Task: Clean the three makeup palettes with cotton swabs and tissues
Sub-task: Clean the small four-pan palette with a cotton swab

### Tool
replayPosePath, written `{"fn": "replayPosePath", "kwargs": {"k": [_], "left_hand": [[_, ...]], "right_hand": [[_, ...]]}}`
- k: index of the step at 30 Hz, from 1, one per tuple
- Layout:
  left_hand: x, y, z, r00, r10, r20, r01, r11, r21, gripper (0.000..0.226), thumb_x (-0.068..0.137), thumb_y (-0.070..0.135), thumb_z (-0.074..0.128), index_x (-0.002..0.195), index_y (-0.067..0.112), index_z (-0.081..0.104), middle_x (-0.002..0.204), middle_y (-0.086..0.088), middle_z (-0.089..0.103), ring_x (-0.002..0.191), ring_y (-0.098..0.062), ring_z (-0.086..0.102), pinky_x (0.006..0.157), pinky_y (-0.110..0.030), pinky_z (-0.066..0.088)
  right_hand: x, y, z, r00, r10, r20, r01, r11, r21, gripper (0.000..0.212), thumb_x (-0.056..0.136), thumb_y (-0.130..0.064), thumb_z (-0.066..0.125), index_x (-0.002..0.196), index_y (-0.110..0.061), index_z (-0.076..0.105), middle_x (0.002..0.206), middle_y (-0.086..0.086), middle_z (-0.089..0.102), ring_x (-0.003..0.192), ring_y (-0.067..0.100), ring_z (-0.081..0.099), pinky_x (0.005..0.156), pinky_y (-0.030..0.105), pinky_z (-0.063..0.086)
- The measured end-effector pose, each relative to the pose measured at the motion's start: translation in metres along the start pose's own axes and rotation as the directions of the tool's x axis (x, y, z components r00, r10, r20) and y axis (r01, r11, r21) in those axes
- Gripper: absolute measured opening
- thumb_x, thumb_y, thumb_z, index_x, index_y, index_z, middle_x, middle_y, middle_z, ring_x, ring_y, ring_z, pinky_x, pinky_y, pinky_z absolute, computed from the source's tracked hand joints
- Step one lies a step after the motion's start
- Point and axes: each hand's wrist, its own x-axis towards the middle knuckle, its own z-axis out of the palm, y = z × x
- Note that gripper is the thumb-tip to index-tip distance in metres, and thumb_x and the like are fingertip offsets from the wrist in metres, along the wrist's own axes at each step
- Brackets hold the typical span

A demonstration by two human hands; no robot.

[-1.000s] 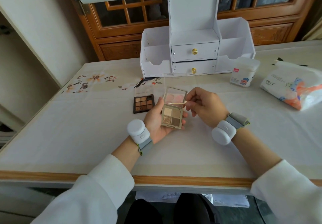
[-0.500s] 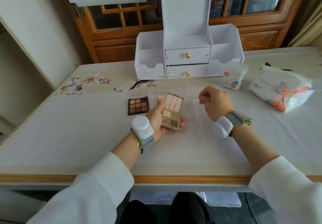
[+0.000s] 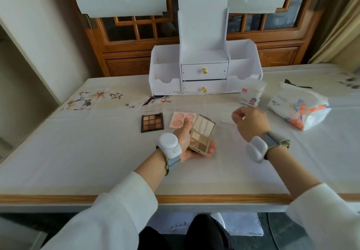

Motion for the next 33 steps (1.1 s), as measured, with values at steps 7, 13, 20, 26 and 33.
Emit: {"fn": "replayPosePath", "kwargs": {"k": [7,13,20,26,33], "left_hand": [[0.0,-0.007,-0.003,0.999,-0.022,0.037,0.021,0.999,0.024,0.082,0.096,0.059,0.013,0.112,-0.01,0.056,0.076,-0.023,0.07,0.06,-0.031,0.068,0.056,-0.035,0.057],[-0.005,-0.008,-0.003,0.997,-0.043,0.062,0.042,0.999,0.031,0.083,0.096,0.061,0.013,0.092,-0.006,0.062,0.072,-0.023,0.069,0.057,-0.031,0.067,0.056,-0.036,0.058],[-0.004,-0.007,-0.002,0.993,-0.112,0.036,0.111,0.994,0.022,0.086,0.094,0.064,0.013,0.093,-0.005,0.063,0.069,-0.022,0.069,0.055,-0.031,0.067,0.05,-0.034,0.057],[-0.012,0.002,0.0,0.993,-0.074,-0.091,0.083,0.99,0.111,0.068,0.099,0.054,0.021,0.095,-0.002,0.059,0.086,-0.018,0.065,0.088,-0.036,0.064,0.075,-0.047,0.051],[-0.009,0.014,-0.002,0.977,-0.051,-0.208,0.104,0.961,0.255,0.066,0.101,0.047,0.026,0.12,-0.008,0.056,0.116,-0.023,0.059,0.089,-0.03,0.059,0.075,-0.033,0.05]], "right_hand": [[-0.019,-0.032,-0.005,0.976,-0.047,0.212,0.017,0.99,0.14,0.02,0.091,-0.023,0.053,0.106,-0.015,0.063,0.096,0.006,0.066,0.086,0.022,0.057,0.074,0.026,0.042],[-0.025,-0.03,-0.003,0.966,-0.085,0.244,0.055,0.991,0.126,0.017,0.088,-0.007,0.052,0.09,-0.01,0.068,0.084,0.007,0.069,0.076,0.019,0.058,0.072,0.027,0.048],[-0.03,-0.027,-0.001,0.95,-0.06,0.307,0.01,0.987,0.162,0.014,0.09,-0.017,0.055,0.088,-0.012,0.067,0.067,-0.001,0.061,0.059,0.011,0.055,0.051,0.013,0.041],[-0.03,-0.023,0.001,0.961,-0.017,0.278,-0.002,0.998,0.066,0.015,0.089,-0.012,0.054,0.089,-0.008,0.069,0.076,0.003,0.061,0.075,0.019,0.054,0.056,0.019,0.041],[-0.029,-0.021,0.003,0.964,0.062,0.258,-0.049,0.997,-0.057,0.017,0.085,-0.015,0.055,0.083,-0.011,0.072,0.084,0.009,0.067,0.075,0.021,0.055,0.05,0.019,0.036]]}}
